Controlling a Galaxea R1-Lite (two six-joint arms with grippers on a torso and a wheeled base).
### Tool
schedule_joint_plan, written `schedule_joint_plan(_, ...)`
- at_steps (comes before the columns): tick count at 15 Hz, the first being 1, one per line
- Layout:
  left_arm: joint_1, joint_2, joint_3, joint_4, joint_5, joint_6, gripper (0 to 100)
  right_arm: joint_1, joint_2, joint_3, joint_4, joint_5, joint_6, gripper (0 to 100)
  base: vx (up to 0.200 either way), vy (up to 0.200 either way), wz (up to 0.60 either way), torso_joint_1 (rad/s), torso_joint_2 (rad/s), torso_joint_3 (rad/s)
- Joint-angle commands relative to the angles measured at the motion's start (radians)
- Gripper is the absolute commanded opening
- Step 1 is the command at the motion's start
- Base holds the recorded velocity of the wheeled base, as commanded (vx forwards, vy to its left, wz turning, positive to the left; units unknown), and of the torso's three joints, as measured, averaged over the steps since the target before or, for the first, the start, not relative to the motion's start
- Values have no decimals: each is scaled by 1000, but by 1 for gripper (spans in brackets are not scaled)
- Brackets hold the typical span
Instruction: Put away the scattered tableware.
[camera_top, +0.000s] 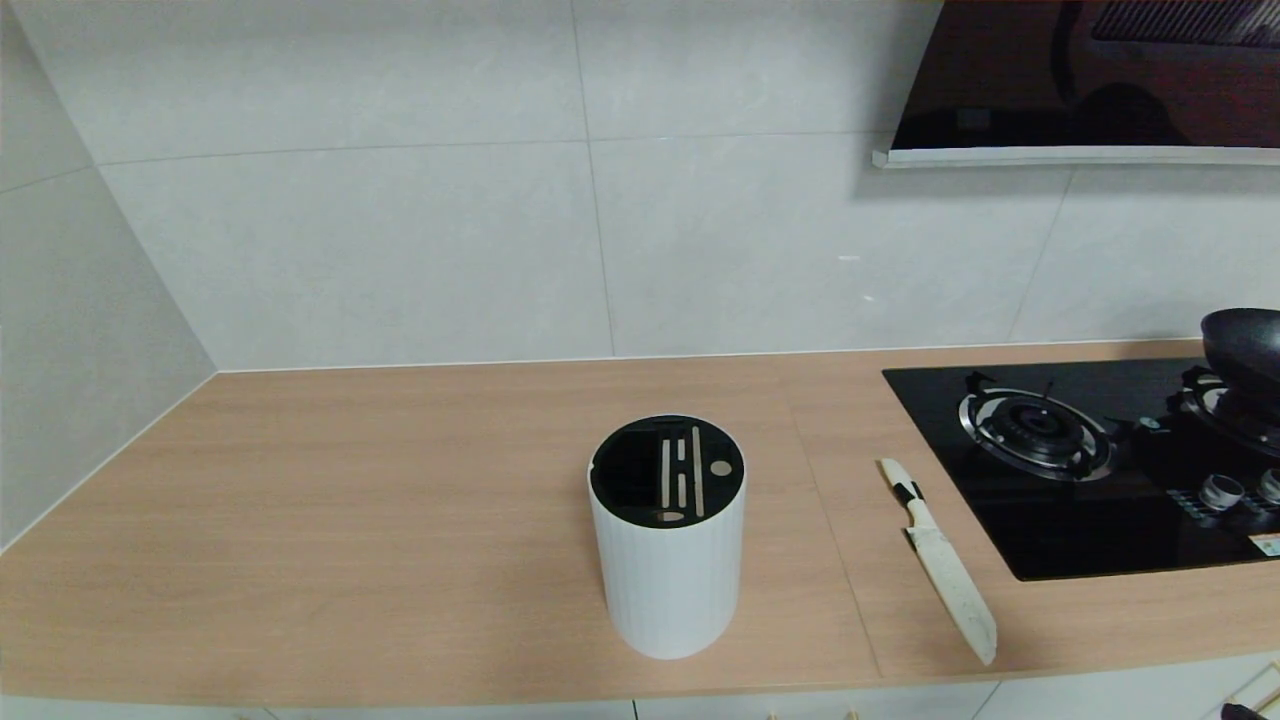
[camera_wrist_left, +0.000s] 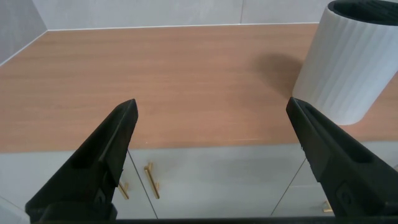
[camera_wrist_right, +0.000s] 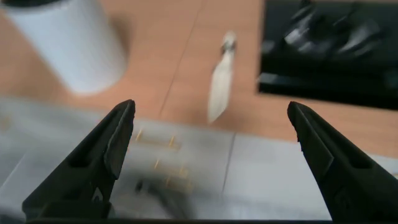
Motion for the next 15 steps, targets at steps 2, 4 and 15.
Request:
schedule_joint_plan(2,0,0,0,0,0,-1,100,124,400,-129,-40,-41,-2,100,0,0,0,0,0,0)
schedule_joint_plan(4,0,0,0,0,1,-1,100,130,554,-174,-127,-45,-2,100,0,0,0,0,0,0)
schedule_joint_plan(15,0,0,0,0,1,-2,100,133,1167,-252,-642,-189,-14,100,0,0,0,0,0,0)
